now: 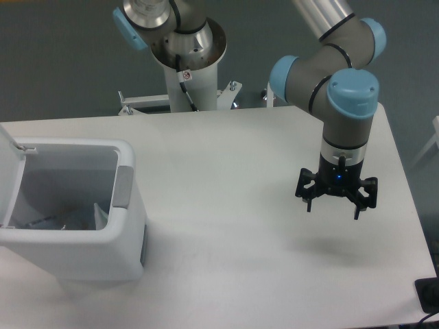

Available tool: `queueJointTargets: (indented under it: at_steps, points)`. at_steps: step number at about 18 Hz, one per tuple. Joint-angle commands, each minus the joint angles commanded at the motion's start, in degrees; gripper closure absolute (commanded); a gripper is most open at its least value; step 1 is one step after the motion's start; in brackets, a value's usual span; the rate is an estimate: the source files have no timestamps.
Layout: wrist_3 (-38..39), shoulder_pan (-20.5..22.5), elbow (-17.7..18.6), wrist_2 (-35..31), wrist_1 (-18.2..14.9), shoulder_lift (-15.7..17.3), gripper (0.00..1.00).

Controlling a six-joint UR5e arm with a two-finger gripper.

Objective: Place the trash in the trash can

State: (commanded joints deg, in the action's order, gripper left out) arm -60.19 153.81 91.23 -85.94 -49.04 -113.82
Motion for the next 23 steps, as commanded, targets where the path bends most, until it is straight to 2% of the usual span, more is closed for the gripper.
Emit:
queueJointTargets:
  at_steps: [4, 7, 10, 13, 23]
  points:
    - [-3.88, -0.09, -0.26, -3.0, -2.28, 0.09, 0.0]
    - [-4.84, -0.7, -1.75, -4.5, -2.64, -1.23, 0.0]
    - [-5.9, -1.58, -1.06, -4.76, -2.9, -1.58, 0.0]
    - [-6.95, -1.58, -1.32, -6.78, -7.46, -1.23, 0.0]
    - [-7.66, -2.37, -0.09, -6.7, -7.83, -0.97, 0.0]
